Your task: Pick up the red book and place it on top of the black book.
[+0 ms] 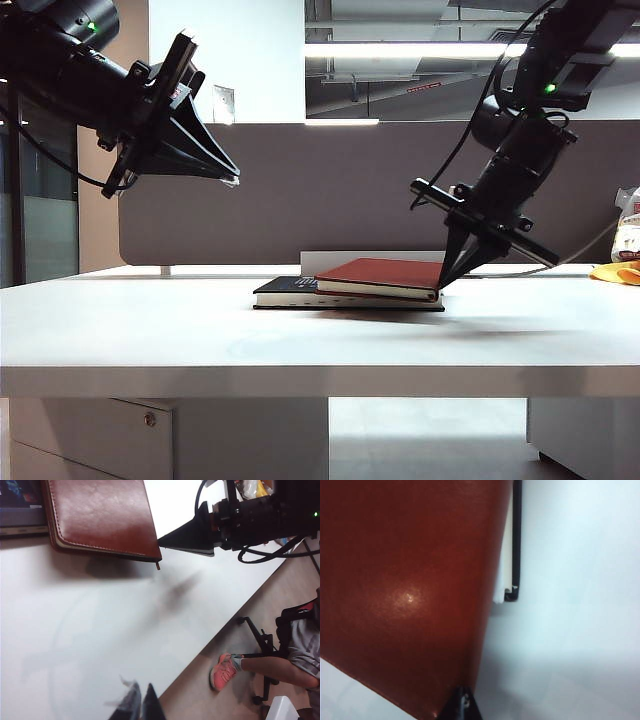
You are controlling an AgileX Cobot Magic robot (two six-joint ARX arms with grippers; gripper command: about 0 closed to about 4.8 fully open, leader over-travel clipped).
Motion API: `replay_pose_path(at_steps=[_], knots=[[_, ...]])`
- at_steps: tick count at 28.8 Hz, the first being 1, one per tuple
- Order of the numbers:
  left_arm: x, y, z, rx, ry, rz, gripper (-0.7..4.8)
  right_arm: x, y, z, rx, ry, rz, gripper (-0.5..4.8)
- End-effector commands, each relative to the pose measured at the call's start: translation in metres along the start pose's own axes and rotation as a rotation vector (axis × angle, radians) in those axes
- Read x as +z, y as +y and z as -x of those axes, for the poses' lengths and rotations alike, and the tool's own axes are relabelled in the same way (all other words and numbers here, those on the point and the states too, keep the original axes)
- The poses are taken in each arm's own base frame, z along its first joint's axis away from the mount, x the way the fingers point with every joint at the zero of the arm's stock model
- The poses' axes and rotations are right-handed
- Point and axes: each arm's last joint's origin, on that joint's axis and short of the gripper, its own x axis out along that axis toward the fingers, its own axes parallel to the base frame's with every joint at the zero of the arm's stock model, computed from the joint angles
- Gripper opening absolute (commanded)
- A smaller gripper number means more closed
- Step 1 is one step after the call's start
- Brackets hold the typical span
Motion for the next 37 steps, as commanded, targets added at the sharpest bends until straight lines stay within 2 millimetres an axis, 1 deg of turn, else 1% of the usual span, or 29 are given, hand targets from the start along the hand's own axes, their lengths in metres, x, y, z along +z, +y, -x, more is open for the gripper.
replay_pose_path(at_steps=[1,3,10,15,19,23,24,25,26,28,30,32,37], knots=[[0.002,-0.002,0.001,-0.006,-0.003,-0.022,0.17,-0.002,0.003,-0.004,0.001,0.012,0.012,-0.01],[0.002,-0.002,0.001,-0.005,-0.004,-0.022,0.17,-0.003,0.004,-0.005,0.0,0.017,0.014,-0.01],[0.002,-0.002,0.001,-0.006,-0.004,-0.023,0.17,-0.008,-0.003,-0.003,-0.057,0.069,0.037,-0.01],[0.002,-0.002,0.001,-0.006,-0.003,-0.025,0.17,-0.005,0.001,-0.004,-0.045,0.027,0.055,-0.01],[0.002,-0.002,0.001,-0.006,-0.004,-0.026,0.17,-0.005,0.008,-0.007,-0.014,0.007,0.06,-0.01],[0.002,-0.002,0.001,-0.006,-0.004,-0.026,0.17,-0.004,0.019,-0.01,0.044,-0.028,0.071,-0.01],[0.002,-0.002,0.001,-0.006,-0.004,-0.026,0.17,-0.006,0.025,-0.013,0.064,-0.032,0.087,-0.01],[0.002,-0.002,0.001,-0.007,-0.003,-0.026,0.17,-0.005,0.025,-0.013,0.074,-0.033,0.086,-0.01],[0.002,-0.002,0.001,-0.019,-0.001,-0.026,0.17,-0.007,0.029,-0.018,0.089,-0.026,0.087,-0.01],[0.001,-0.002,0.001,-0.023,0.0,-0.026,0.17,-0.008,0.03,-0.022,0.108,-0.015,0.075,-0.01],[0.001,-0.002,0.001,-0.024,0.002,-0.023,0.17,-0.012,0.032,-0.032,0.109,0.003,0.071,-0.02],[0.001,-0.003,0.001,-0.031,0.005,-0.022,0.17,-0.012,0.033,-0.035,0.124,0.0,0.067,-0.02],[0.001,-0.003,0.001,-0.032,0.005,-0.022,0.17,-0.012,0.049,-0.038,0.208,-0.044,0.058,-0.02]])
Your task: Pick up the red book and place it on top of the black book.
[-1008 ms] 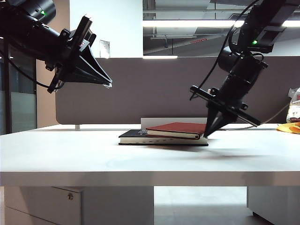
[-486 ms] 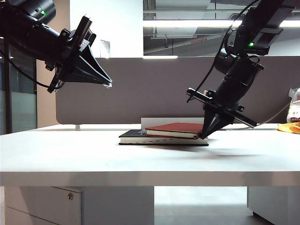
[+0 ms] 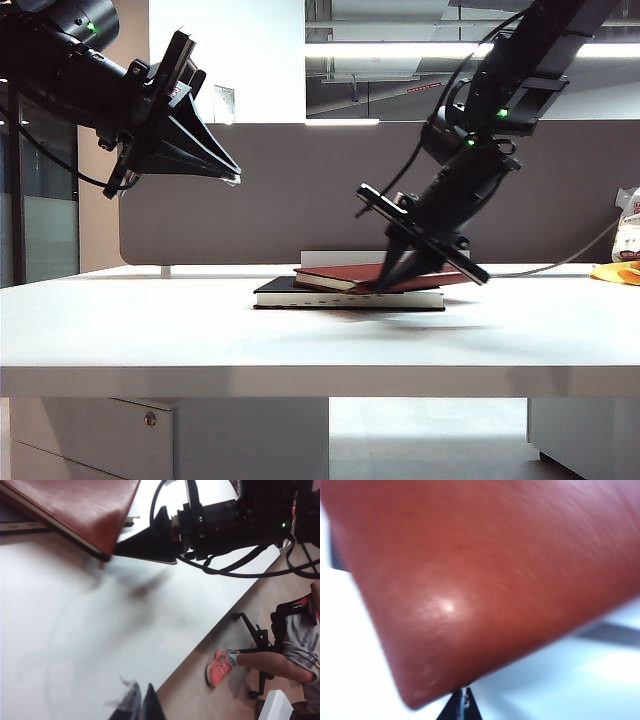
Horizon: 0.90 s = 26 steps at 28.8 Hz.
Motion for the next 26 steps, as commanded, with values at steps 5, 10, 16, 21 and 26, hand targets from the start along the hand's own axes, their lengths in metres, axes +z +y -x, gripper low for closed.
replay_pose_path(at_steps=[5,10,16,21,26], knots=[[0.002,-0.002,0.001,-0.021,-0.004,-0.016,0.17,0.003,0.019,-0.003,0.088,-0.064,0.01,-0.02],[0.002,-0.003,0.001,-0.027,-0.003,-0.015,0.17,0.004,0.022,-0.003,0.105,-0.084,0.008,-0.02],[0.002,-0.002,0.001,-0.003,-0.006,0.0,0.17,0.004,0.018,-0.001,0.105,-0.047,0.002,-0.02],[0.004,-0.003,-0.004,0.072,-0.032,-0.015,-0.06,0.013,0.004,0.009,0.088,-0.069,-0.027,-0.01],[0.008,-0.007,-0.024,0.054,0.005,-0.02,-0.06,0.019,-0.013,0.019,0.054,-0.058,-0.043,-0.01]])
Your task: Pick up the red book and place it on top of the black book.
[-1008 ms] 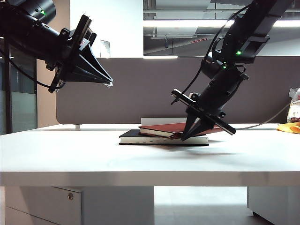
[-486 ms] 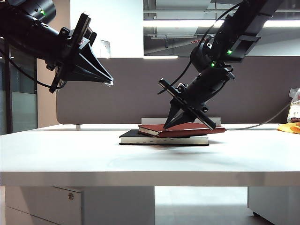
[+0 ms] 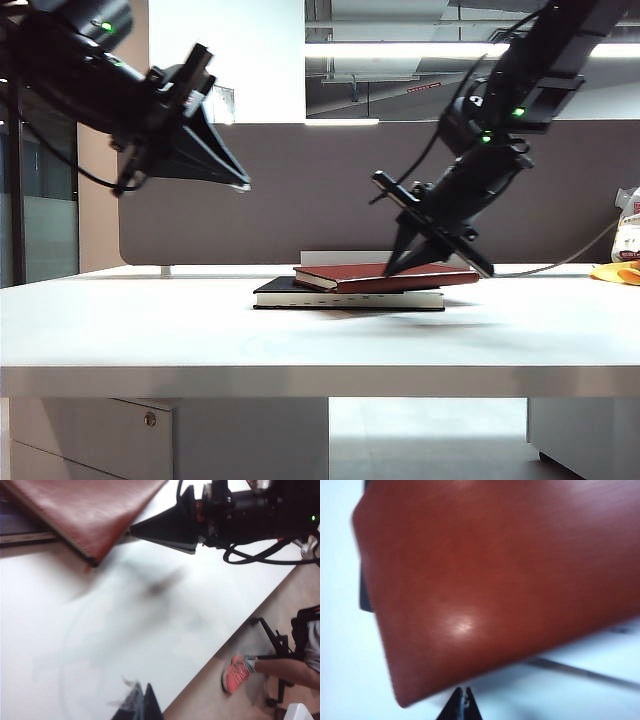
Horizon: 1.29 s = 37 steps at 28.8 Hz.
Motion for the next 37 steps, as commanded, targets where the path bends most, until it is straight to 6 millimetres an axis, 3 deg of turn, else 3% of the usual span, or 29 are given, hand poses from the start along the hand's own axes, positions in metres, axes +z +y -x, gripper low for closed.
replay_pose_path(at_steps=[1,15,26,37], knots=[[0.006,-0.001,-0.011,-0.015,0.027,0.007,-0.06,0.001,0.0,0.006,-0.001,0.019,0.028,-0.01],[0.032,0.005,-0.036,-0.013,0.092,0.05,-0.06,0.005,-0.007,0.012,-0.009,0.021,0.061,-0.01],[0.038,-0.006,-0.093,-0.057,0.199,0.018,-0.06,0.009,-0.018,0.02,-0.017,0.037,0.058,-0.01],[0.054,0.007,-0.116,-0.021,0.241,0.094,-0.06,0.012,-0.03,0.027,-0.037,0.053,0.062,-0.01]])
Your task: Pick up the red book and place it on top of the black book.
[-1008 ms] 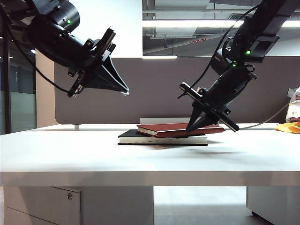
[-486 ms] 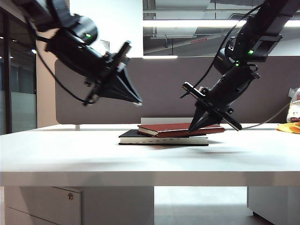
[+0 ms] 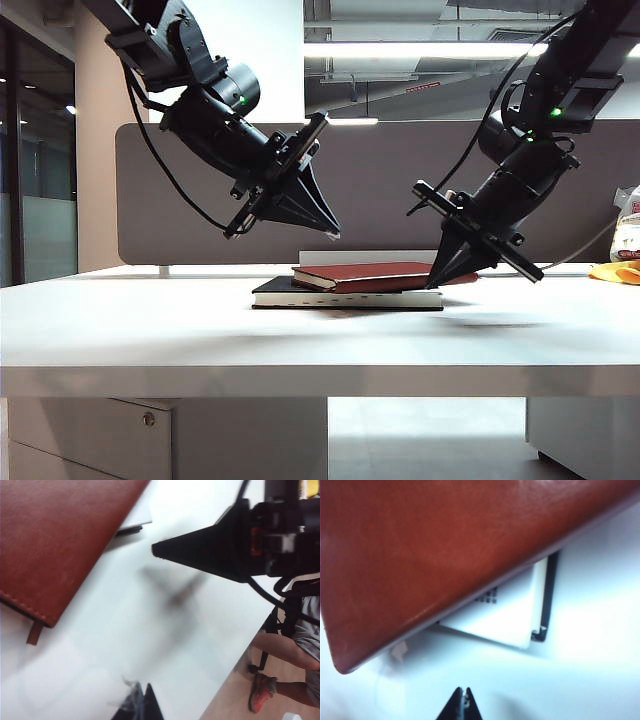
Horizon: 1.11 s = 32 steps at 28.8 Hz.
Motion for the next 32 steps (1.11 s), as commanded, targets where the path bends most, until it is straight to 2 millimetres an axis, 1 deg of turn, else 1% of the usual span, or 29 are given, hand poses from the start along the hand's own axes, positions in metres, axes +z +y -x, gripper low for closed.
replay_pose_path(at_steps=[1,9,16,20,26,32], knots=[[0.001,0.001,-0.006,0.005,0.025,0.007,-0.06,0.002,0.005,0.004,0.014,-0.011,0.023,-0.01],[-0.001,0.013,-0.017,0.071,0.028,0.014,-0.06,0.004,0.004,0.006,0.018,-0.026,0.027,-0.01],[-0.002,0.02,-0.025,0.095,0.026,0.001,-0.06,0.005,0.005,0.007,0.022,-0.035,0.043,-0.01],[0.002,0.023,-0.03,0.096,0.031,0.005,-0.06,0.005,0.006,0.006,0.026,-0.039,0.049,-0.01],[0.016,0.021,-0.038,0.092,0.034,0.0,-0.06,0.003,0.01,0.004,0.032,-0.034,0.059,-0.01],[0.015,0.018,-0.042,0.104,0.044,-0.005,-0.06,0.003,0.011,0.004,0.032,-0.036,0.061,-0.01]])
